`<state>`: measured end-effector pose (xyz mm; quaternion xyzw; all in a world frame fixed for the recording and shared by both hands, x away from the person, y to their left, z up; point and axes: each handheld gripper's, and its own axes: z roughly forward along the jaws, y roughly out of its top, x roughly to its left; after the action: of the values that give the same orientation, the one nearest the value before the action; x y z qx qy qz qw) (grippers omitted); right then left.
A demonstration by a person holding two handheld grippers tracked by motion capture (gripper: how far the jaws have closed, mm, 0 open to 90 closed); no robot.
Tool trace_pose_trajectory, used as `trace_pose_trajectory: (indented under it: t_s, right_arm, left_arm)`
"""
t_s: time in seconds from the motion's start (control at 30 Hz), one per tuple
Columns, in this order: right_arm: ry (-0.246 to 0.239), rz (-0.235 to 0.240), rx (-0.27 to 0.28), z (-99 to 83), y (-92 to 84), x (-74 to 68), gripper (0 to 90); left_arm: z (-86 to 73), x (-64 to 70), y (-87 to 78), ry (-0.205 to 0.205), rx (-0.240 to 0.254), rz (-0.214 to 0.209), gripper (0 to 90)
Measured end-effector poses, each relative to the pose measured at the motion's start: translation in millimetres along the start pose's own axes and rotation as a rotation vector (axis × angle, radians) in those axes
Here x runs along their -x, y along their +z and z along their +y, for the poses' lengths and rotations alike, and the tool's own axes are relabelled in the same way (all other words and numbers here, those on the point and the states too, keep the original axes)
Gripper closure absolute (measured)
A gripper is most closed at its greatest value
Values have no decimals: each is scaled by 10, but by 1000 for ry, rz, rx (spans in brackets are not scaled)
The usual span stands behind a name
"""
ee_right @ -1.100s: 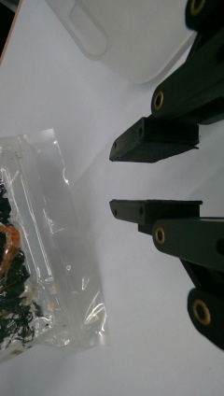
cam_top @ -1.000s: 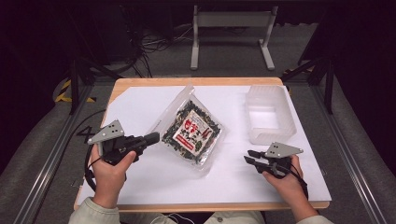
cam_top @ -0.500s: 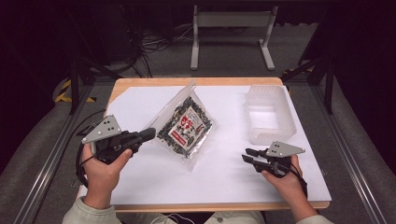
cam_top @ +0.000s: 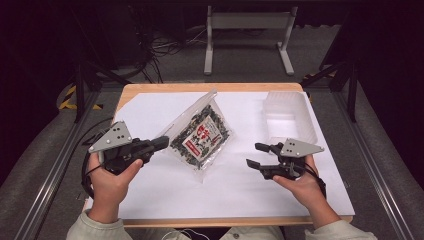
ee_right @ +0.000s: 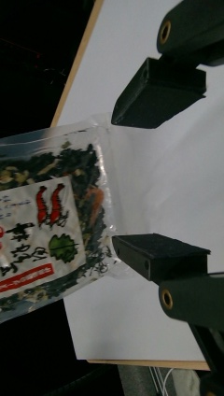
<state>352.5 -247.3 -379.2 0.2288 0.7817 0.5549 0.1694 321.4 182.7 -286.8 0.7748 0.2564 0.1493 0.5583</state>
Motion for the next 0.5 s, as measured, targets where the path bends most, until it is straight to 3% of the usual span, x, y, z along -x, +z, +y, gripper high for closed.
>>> trace_pose_trajectory:
  t_s: [0.2, 0.5]
  right_arm:
    - [-15, 9, 41, 358, 25, 42, 274]
    - [-53, 28, 48, 728, 110, 99, 237]
  left_arm:
    - [35, 65, -26, 30, 1, 19, 893]
    - [50, 87, -17, 32, -10, 11, 894]
